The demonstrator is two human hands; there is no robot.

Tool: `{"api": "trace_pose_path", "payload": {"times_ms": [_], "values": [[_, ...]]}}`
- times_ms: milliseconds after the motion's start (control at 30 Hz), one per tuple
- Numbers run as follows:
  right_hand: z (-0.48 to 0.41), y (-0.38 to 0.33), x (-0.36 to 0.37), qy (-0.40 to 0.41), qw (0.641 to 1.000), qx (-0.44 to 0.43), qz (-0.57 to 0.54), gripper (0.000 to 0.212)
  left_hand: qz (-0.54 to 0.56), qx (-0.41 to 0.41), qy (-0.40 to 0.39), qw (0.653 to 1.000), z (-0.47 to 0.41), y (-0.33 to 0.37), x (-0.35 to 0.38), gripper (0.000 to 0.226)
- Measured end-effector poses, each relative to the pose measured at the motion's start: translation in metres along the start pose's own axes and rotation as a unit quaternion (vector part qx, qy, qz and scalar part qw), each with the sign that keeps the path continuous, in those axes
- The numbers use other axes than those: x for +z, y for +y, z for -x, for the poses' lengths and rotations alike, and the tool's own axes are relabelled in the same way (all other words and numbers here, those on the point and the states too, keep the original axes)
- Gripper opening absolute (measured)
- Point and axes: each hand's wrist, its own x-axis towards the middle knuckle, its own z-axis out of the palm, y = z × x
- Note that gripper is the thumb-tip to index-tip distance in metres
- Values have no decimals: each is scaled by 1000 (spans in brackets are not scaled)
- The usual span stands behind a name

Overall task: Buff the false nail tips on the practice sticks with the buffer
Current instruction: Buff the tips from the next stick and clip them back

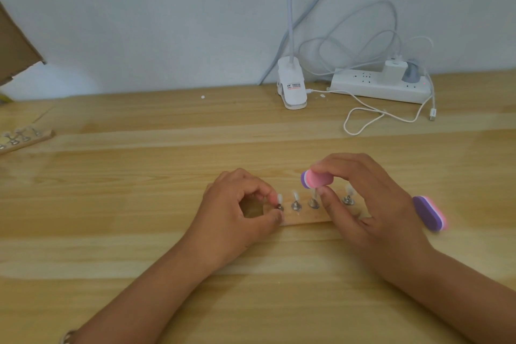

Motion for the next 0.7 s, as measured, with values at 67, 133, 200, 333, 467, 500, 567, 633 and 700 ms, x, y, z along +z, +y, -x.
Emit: {"api": "trace_pose_path", "payload": {"times_ms": [67,133,200,333,467,500,567,633,700], "values": [[-1,-1,0,2,1000,16,8,22,-12,6,-1,1000,1,5,3,27],[-2,-1,0,-4,999,40,12,22,-11,14,-3,1000,0,10,7,33],[-2,-2,0,-17,998,55,10,22,-2,22,2,1000,-2,14,12,30],[-1,-1,1,-44,997,65,16,24,32,30,29,999,-6,15,18,13],[-2,-1,1,-46,997,65,10,24,-32,73,47,996,-7,14,20,8],[-2,-1,1,-47,997,64,9,24,-67,93,51,992,-6,15,21,7],[-2,-2,1,-43,997,64,8,24,-116,137,56,982,-4,16,22,11],[-2,-2,1,-19,998,61,1,23,-112,159,71,978,-1,19,20,8],[-1,-2,-1,16,999,49,-16,22,-74,159,90,980,1,20,16,6]]}}
